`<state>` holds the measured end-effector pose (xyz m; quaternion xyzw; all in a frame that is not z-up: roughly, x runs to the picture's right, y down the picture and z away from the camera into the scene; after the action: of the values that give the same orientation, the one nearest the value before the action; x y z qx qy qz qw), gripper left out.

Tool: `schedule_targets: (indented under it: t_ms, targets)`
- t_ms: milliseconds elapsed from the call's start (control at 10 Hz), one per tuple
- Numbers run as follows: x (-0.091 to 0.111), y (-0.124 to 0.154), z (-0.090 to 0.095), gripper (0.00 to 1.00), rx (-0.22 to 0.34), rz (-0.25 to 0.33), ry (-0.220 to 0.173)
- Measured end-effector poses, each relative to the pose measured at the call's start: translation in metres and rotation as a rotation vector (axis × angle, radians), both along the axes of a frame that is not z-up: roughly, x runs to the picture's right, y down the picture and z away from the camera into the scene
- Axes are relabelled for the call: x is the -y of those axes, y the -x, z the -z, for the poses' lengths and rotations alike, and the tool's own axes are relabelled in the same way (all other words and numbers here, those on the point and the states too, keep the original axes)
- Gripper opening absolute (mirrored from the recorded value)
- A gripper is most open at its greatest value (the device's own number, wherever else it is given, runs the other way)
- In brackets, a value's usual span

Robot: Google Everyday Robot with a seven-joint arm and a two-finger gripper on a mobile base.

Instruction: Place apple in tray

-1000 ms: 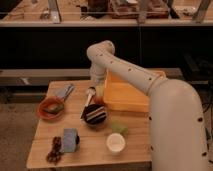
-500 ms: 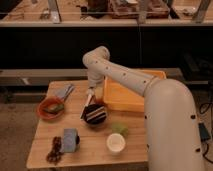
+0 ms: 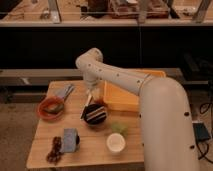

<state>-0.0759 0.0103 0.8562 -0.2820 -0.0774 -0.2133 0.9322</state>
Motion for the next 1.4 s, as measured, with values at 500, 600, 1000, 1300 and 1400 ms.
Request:
schedule_targets:
  t_ms: [500, 600, 1000, 1300, 1400]
  targets:
    - [0.0, 0.0, -0.011, 0.63, -0.087, 0.04, 0.051]
    - [0.0, -0.001, -0.011, 0.63, -0.095, 0.042, 0.057]
    - [-0.002, -0.01, -0.021, 0.63, -0.138, 0.045, 0.074]
    - [-0.004, -0.02, -0.03, 0.63, -0.164, 0.039, 0.051]
    - [-0.005, -0.024, -0.034, 0.63, -0.165, 0.039, 0.03]
